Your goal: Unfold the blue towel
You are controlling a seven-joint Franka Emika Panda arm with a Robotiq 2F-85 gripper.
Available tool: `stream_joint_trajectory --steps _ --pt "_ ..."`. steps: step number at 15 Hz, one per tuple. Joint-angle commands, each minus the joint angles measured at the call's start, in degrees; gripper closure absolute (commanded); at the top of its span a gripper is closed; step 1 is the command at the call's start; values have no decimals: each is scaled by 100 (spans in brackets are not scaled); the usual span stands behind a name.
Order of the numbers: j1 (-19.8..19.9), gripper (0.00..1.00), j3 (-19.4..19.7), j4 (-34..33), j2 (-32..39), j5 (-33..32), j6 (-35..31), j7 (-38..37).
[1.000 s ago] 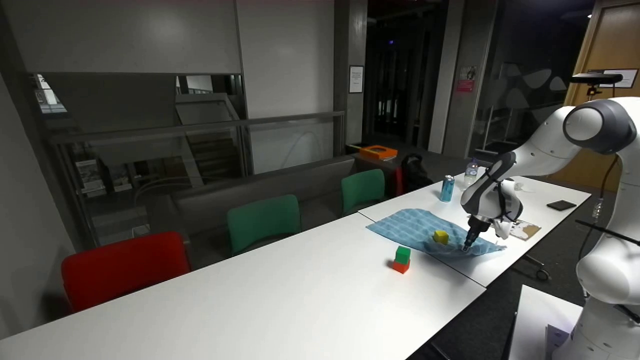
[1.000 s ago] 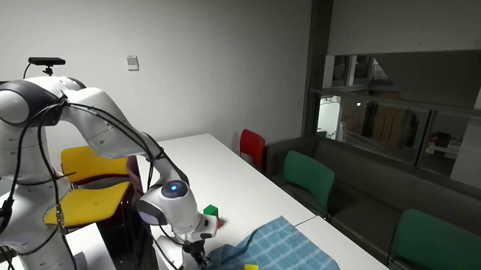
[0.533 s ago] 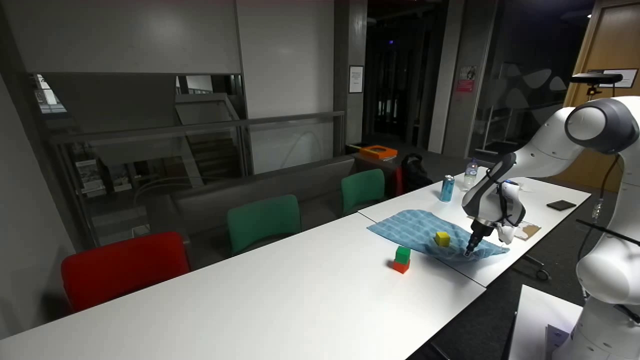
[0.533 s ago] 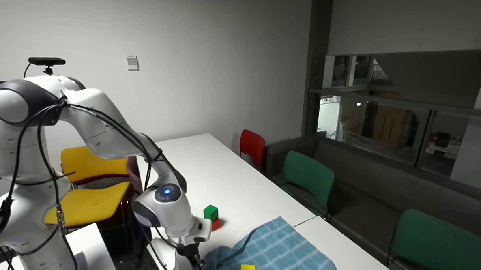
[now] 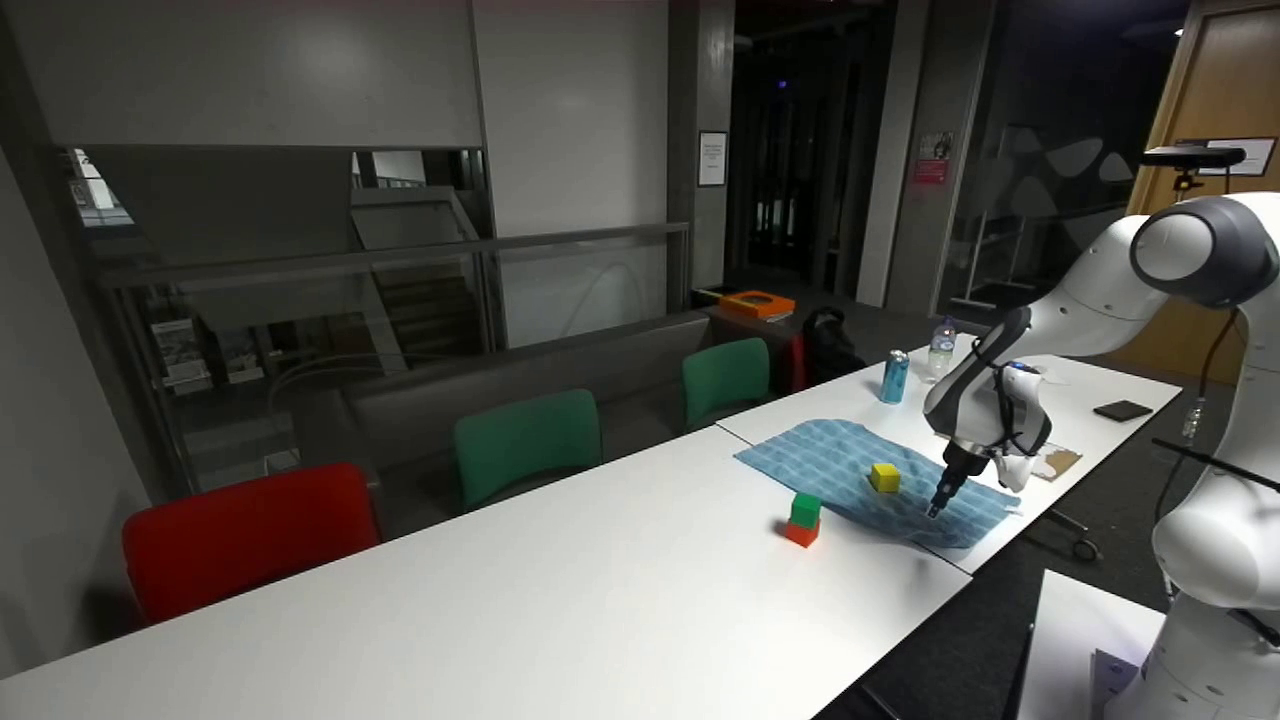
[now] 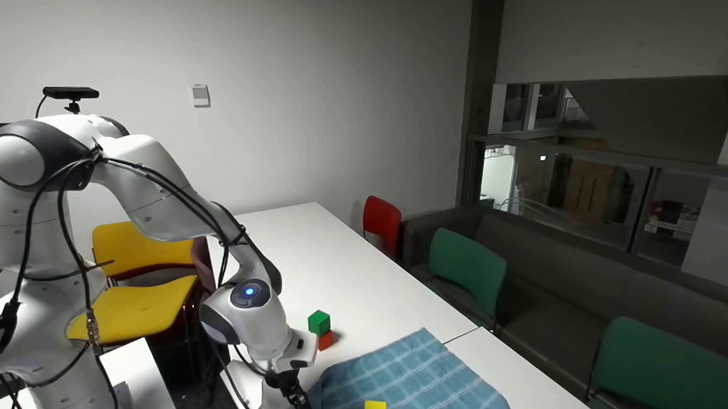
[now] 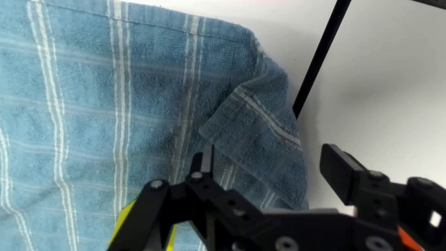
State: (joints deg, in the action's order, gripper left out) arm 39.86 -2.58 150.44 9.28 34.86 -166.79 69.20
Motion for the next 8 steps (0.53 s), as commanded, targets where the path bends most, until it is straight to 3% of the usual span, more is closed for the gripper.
stream_joint_trajectory --steps 1,8 --pt "60 0 -72 183 -285 142 -171 286" --pt "-14 0 125 -289 -125 -358 97 -151"
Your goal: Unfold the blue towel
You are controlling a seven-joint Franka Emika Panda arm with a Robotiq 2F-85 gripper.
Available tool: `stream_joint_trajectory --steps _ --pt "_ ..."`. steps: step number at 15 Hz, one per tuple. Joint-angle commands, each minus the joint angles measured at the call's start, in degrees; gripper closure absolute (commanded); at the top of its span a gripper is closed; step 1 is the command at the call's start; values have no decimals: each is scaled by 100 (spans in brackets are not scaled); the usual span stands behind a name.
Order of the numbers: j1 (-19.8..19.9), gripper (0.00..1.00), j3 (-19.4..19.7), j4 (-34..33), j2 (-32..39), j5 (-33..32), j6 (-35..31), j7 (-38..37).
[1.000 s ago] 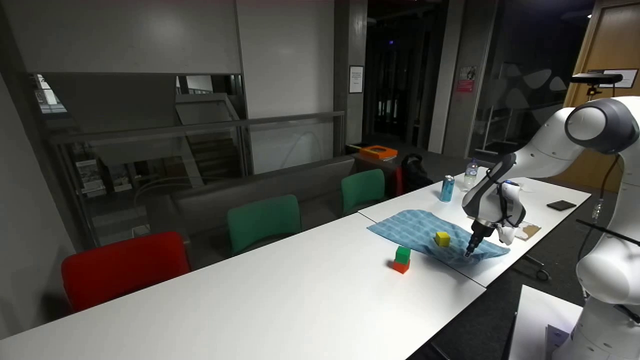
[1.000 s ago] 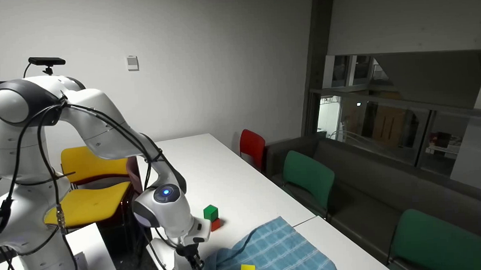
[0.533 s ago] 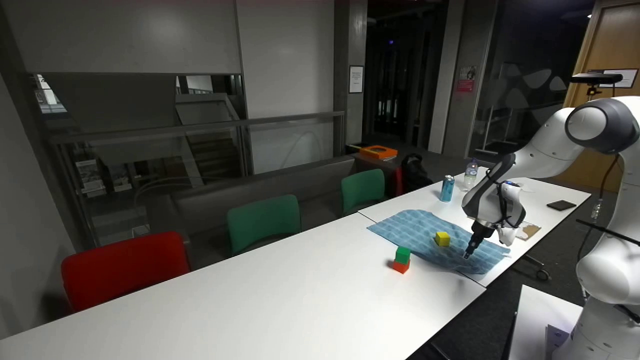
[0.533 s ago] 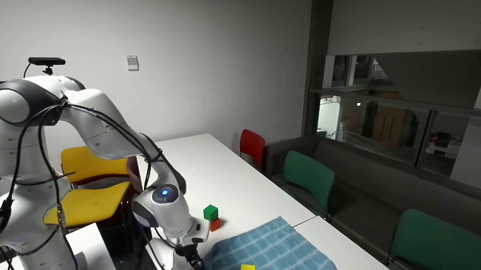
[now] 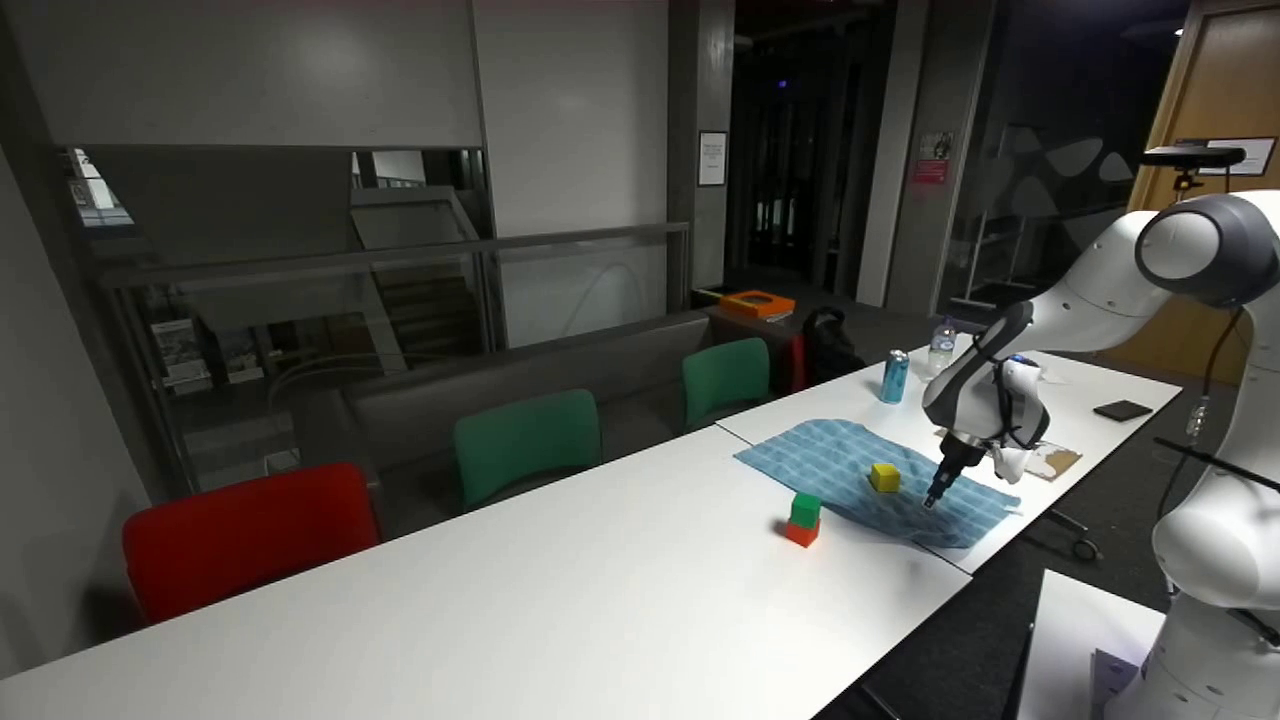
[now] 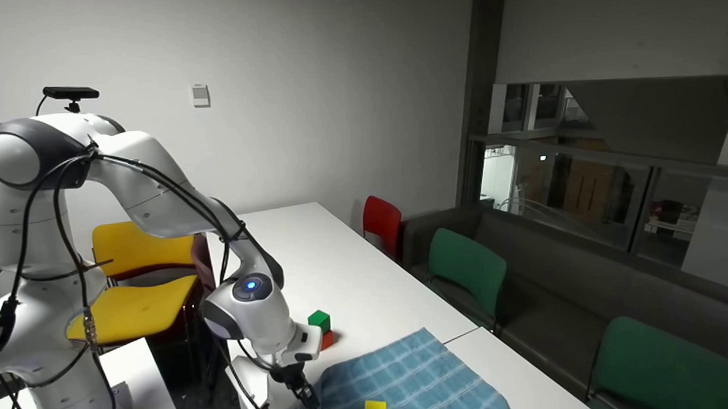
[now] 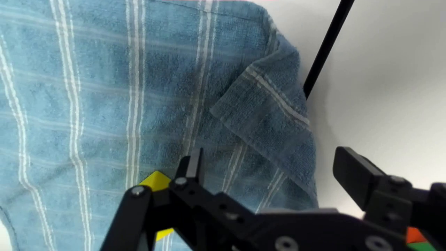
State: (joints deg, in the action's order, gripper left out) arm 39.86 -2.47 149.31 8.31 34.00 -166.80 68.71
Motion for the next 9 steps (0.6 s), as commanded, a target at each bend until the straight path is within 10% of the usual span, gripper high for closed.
stream_joint_trajectory --steps 1,9 --pt "-27 0 147 -249 17 -385 128 -217" --pt "-26 0 271 -632 393 -849 395 -666"
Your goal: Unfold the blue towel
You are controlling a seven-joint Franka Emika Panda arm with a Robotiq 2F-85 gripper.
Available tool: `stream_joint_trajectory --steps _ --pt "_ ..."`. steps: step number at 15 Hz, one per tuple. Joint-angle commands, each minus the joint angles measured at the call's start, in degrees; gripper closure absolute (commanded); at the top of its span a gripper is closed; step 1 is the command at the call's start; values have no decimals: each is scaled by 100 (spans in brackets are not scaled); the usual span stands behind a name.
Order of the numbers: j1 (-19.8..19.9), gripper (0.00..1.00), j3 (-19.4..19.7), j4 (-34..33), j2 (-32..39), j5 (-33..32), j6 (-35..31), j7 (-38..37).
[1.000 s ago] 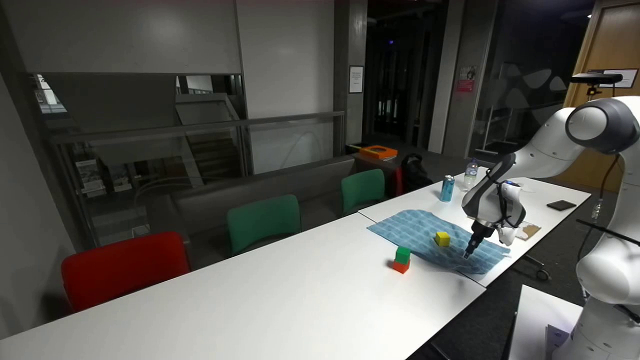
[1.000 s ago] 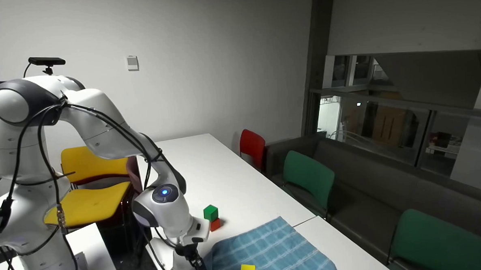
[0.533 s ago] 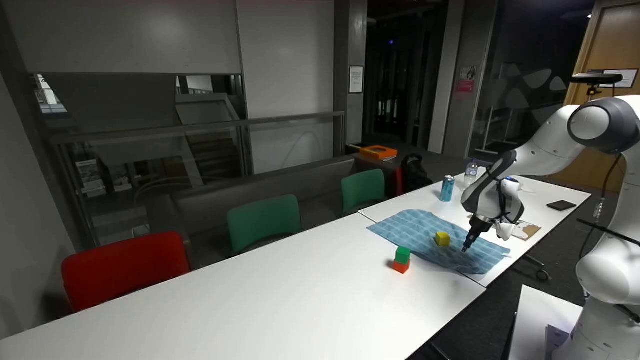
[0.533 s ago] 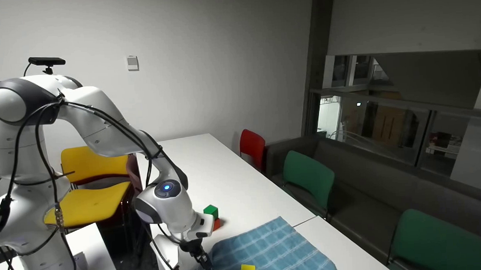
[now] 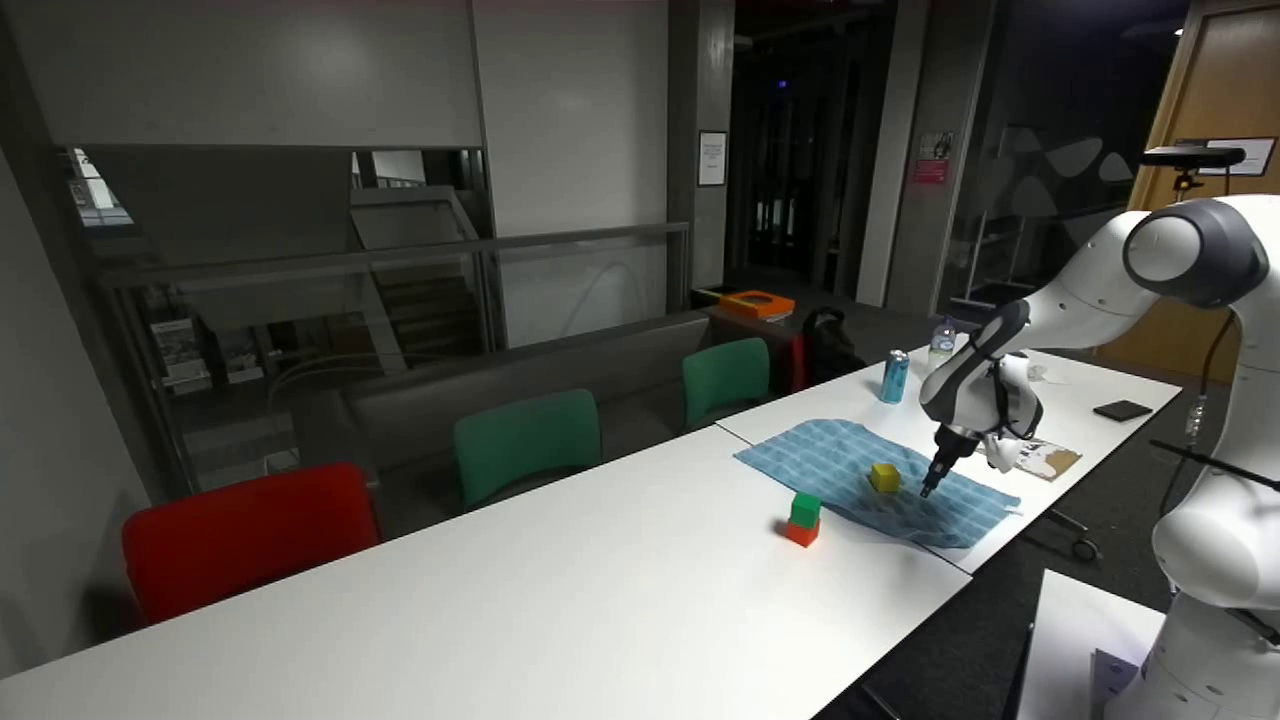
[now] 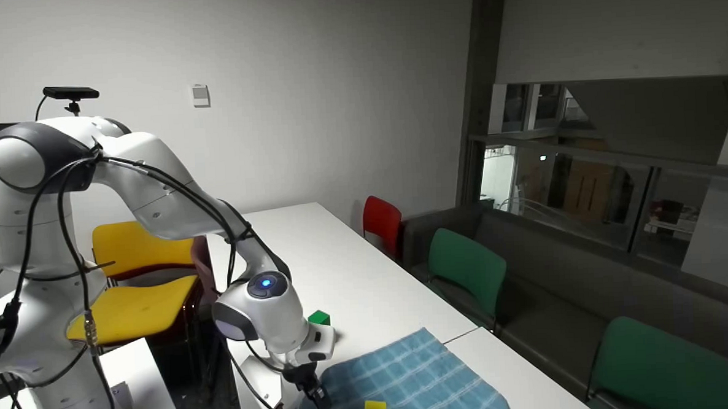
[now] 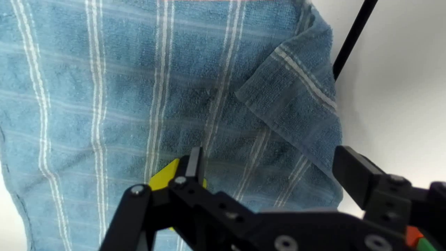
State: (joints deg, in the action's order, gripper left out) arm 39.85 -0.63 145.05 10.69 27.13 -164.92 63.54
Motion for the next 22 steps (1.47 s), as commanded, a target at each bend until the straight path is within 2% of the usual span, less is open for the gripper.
stream_joint_trajectory --steps 1,2,3,22 --pt "-36 0 90 -225 185 -147 224 -181" --pt "-63 0 104 -211 195 -126 179 -285" --pt "-2 0 16 -108 160 -6 71 -73" --pt "-4 0 13 -115 220 -5 70 -89"
